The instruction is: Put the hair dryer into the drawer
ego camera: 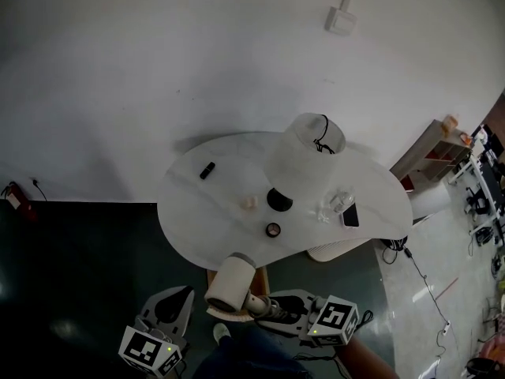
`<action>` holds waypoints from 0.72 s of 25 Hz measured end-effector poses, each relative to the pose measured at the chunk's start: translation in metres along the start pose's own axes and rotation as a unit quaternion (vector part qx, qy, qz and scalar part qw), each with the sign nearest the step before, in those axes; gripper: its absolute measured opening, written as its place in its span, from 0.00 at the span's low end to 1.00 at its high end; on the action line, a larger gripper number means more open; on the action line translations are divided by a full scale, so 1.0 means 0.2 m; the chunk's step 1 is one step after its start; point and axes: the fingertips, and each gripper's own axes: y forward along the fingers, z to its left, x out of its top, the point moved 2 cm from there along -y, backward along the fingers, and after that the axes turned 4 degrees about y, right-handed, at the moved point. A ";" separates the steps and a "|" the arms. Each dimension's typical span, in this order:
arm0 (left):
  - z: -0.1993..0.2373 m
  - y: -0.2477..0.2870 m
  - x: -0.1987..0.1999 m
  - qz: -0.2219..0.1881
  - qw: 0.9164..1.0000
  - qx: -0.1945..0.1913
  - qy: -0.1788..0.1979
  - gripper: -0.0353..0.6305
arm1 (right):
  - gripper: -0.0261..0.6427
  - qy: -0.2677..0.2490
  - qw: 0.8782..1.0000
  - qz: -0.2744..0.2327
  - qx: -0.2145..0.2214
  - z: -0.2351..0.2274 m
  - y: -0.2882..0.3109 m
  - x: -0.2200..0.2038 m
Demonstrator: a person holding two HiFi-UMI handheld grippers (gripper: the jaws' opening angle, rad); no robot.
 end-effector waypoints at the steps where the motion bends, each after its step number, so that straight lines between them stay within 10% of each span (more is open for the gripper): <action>1: 0.01 -0.01 -0.01 0.002 1.000 0.001 -0.002 0.08 | 0.38 -0.001 1.000 0.013 0.003 0.00 0.01 -0.02; 18: 0.03 0.15 -0.24 0.051 0.998 0.039 0.014 0.08 | 0.38 -0.059 0.971 0.206 0.106 -0.11 0.14 -0.39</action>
